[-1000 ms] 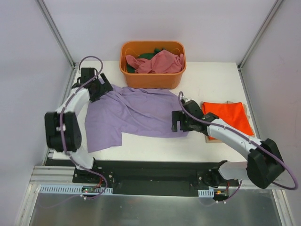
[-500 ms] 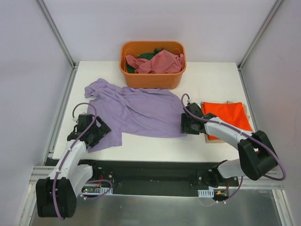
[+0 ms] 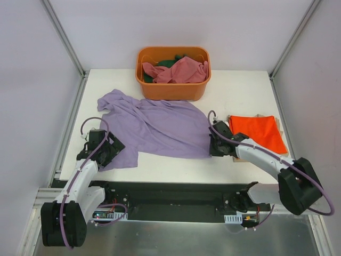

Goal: Fold and stack the t-shirts
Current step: Flatten out the tshirt

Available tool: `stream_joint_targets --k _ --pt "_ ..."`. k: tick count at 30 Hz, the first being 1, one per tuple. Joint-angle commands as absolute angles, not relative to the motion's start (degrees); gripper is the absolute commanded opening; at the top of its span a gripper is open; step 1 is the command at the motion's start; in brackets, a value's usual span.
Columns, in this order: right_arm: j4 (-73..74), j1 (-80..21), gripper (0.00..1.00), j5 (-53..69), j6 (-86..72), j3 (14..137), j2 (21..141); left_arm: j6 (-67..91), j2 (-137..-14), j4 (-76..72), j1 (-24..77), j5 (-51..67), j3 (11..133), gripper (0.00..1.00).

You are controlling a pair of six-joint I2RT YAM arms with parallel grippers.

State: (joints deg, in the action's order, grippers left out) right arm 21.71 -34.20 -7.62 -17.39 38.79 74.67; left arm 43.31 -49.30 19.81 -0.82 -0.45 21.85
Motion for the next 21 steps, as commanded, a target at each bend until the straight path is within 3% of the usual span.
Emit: stream_joint_targets --k 1,7,12,15,16,18,19,21 --pt "34.26 -34.81 0.01 -12.21 -18.46 43.41 69.35 42.63 -50.10 21.79 -0.97 -2.02 23.29 0.99" --pt "40.43 -36.91 0.04 -12.49 -17.14 56.47 76.71 43.86 -48.35 23.20 -0.88 -2.11 24.52 0.99" --pt "41.22 -38.67 0.07 -10.73 -12.58 75.63 95.66 44.91 -45.97 24.61 -0.97 -3.07 25.31 0.99" --pt "43.58 -39.81 0.15 -9.31 -9.93 91.10 108.50 46.05 -44.30 26.97 -0.97 -3.16 25.58 0.99" --pt "44.46 -40.08 0.20 -8.79 -9.50 96.10 112.63 46.40 -43.60 27.68 -0.97 -3.08 25.66 0.99" --pt "45.18 -40.87 0.55 -7.82 -8.36 105.01 118.29 46.58 -41.40 30.75 -0.97 -3.95 25.93 0.99" --pt "44.22 -41.30 0.65 -8.52 -7.57 105.03 117.78 46.84 -40.61 31.98 -0.97 -4.74 25.93 0.99" --pt "40.63 -41.66 0.74 -9.93 -6.07 100.49 113.75 48.16 -39.29 33.48 -0.88 -6.76 25.58 0.99"
